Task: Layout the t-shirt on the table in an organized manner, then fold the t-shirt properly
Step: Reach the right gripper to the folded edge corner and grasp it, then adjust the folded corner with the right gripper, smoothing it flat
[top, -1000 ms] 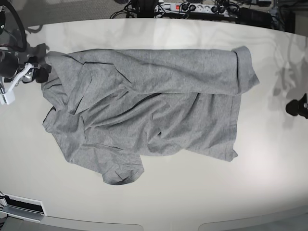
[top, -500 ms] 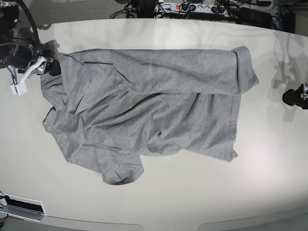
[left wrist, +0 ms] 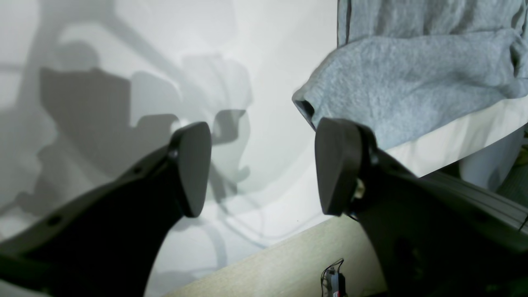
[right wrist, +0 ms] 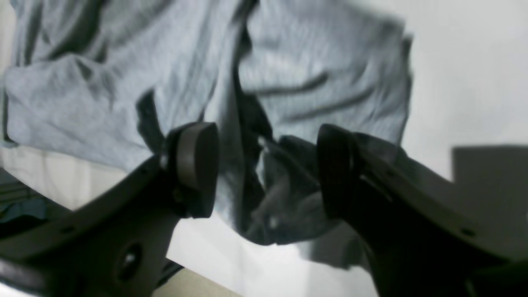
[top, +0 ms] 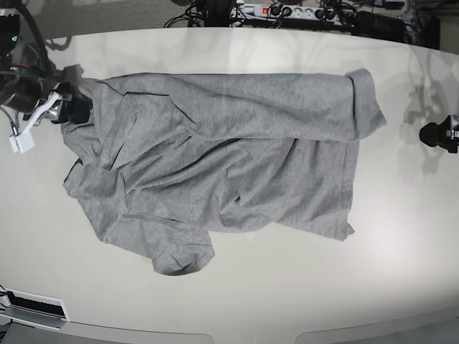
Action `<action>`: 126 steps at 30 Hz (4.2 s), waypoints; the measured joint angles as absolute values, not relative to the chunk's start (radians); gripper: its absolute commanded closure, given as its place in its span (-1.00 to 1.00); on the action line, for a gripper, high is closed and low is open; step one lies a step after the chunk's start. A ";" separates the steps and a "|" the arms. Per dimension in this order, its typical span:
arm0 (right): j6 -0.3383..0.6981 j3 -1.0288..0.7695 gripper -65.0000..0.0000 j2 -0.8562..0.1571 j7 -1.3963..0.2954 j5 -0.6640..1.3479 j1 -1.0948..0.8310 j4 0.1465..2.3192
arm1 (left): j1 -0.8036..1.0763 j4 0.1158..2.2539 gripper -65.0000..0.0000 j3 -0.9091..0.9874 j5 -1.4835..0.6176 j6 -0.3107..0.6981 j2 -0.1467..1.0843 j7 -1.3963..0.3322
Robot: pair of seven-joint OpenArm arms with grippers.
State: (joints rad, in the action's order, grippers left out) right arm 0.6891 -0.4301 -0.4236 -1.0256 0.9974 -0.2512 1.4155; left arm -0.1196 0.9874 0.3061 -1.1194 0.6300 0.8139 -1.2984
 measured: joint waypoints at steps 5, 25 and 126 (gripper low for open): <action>0.689 -0.433 -0.21 -0.445 -1.168 1.099 -0.255 1.417 | -0.120 0.987 -0.23 0.306 -1.131 0.630 0.814 -1.298; 0.693 -0.432 -0.19 -0.331 -1.134 0.997 -0.238 1.434 | -0.120 0.988 -0.23 0.306 -1.171 0.633 0.814 -1.284; 0.514 -0.446 -0.24 -0.230 -0.728 0.408 -0.290 1.453 | -0.119 0.987 -0.23 0.306 -1.198 0.656 0.814 -1.292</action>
